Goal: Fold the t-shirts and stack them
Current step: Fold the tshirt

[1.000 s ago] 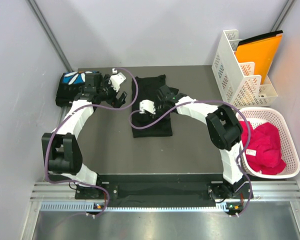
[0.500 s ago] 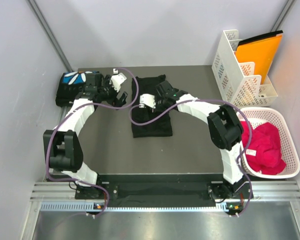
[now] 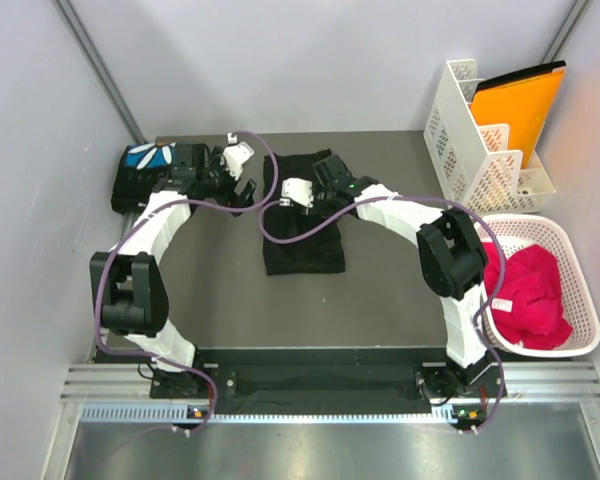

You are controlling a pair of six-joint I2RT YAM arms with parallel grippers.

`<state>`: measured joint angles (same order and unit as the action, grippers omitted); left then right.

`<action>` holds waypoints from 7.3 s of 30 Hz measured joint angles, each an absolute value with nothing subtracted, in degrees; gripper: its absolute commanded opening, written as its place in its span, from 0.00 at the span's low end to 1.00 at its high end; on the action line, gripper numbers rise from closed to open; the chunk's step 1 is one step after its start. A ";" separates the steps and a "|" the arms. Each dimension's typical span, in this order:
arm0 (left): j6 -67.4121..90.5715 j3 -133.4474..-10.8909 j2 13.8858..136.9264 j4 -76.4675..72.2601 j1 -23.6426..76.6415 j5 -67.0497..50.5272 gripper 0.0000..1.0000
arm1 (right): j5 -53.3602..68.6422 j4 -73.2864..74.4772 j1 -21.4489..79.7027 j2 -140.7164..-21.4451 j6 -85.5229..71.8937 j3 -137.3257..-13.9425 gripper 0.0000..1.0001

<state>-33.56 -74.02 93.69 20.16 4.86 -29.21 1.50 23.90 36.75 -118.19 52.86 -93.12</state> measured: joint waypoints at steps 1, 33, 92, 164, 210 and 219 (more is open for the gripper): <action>-33.50 -74.24 93.69 20.18 4.86 -29.30 0.99 | 0.97 23.62 36.73 -118.26 52.86 -93.12 0.40; -34.17 -70.26 98.04 20.51 21.45 -33.17 0.99 | 7.90 41.69 15.75 -109.82 43.88 -100.88 0.42; -34.41 -59.77 97.19 9.43 30.44 -5.98 0.85 | 7.62 47.40 8.62 -106.63 41.78 -107.74 0.38; -31.97 -61.19 102.85 -1.58 31.29 22.09 0.14 | 4.60 46.06 12.05 -110.32 43.51 -109.60 0.35; -34.79 -83.77 109.25 35.64 6.28 -37.08 0.57 | 42.46 61.71 15.03 -127.79 38.70 -119.79 0.45; -35.53 -84.40 109.30 38.28 7.16 -41.87 0.57 | 42.76 56.69 18.06 -136.31 34.41 -122.80 0.44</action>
<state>-35.53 -84.40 109.30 38.28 7.16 -41.87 42.76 56.69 18.06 -136.31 34.41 -122.80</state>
